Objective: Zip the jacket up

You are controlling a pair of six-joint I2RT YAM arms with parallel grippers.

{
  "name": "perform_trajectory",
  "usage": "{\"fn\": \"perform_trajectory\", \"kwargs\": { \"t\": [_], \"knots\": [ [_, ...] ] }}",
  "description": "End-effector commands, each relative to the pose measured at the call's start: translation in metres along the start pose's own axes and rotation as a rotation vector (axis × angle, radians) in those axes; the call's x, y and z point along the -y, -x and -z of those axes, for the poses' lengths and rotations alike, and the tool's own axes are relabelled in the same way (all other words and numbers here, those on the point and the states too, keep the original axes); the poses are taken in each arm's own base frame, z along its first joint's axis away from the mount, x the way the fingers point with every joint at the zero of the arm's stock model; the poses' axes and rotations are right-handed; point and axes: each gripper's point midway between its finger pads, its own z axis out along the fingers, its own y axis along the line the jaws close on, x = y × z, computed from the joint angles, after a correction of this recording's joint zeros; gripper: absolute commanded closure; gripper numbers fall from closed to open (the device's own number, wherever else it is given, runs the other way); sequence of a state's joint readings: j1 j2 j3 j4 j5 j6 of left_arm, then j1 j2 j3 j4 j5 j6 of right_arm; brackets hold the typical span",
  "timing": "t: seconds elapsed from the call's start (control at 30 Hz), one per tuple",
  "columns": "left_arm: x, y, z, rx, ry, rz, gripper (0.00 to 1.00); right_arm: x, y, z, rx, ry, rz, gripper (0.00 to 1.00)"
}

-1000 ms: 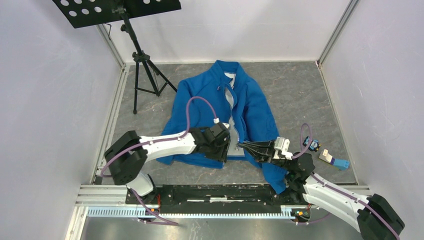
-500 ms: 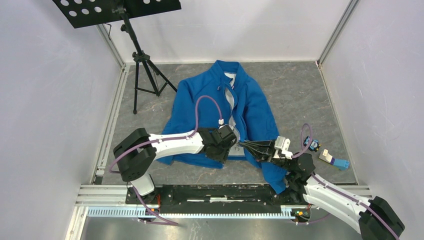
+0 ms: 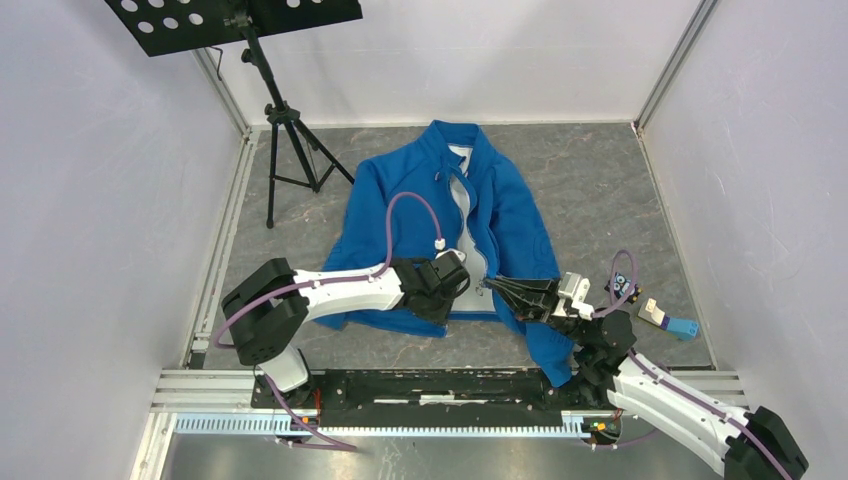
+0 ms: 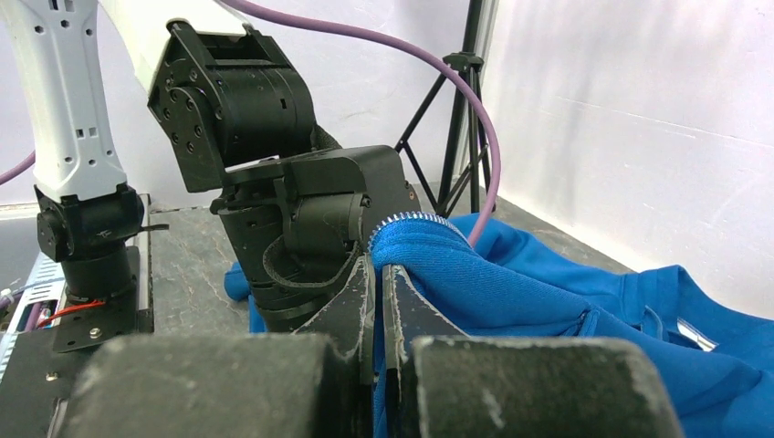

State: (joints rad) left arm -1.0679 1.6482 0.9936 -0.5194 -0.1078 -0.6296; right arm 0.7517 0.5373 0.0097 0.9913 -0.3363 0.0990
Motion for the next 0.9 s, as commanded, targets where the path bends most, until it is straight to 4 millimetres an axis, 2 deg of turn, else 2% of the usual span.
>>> {"fn": "perform_trajectory", "kwargs": {
  "t": [0.0,0.3,0.53,0.6,0.73,0.8,0.87],
  "knots": [
    [0.007,0.019,-0.002,0.067,-0.013,-0.004,0.61,-0.023,-0.125,0.089,-0.289,-0.028,-0.086,1.00],
    [-0.007,0.011,-0.020,0.063,0.042,0.000,0.61,-0.023,-0.126,0.089,-0.297,-0.023,-0.089,1.00],
    [-0.016,0.003,-0.029,0.069,0.072,0.020,0.68,-0.023,-0.128,0.090,-0.310,-0.025,-0.090,1.00],
    [-0.018,0.003,-0.026,0.080,0.073,0.020,0.76,-0.022,-0.129,0.090,-0.314,-0.028,-0.088,1.00],
    [-0.019,0.008,-0.014,0.128,0.053,0.030,0.84,-0.022,-0.129,0.090,-0.319,-0.031,-0.090,1.00],
    [-0.019,0.013,-0.006,0.155,0.046,0.034,0.93,-0.022,-0.130,0.091,-0.325,-0.031,-0.092,1.00],
    [-0.015,0.018,0.002,0.187,0.013,0.035,0.95,-0.022,-0.131,0.091,-0.327,-0.030,-0.095,1.00]
  ]
}}
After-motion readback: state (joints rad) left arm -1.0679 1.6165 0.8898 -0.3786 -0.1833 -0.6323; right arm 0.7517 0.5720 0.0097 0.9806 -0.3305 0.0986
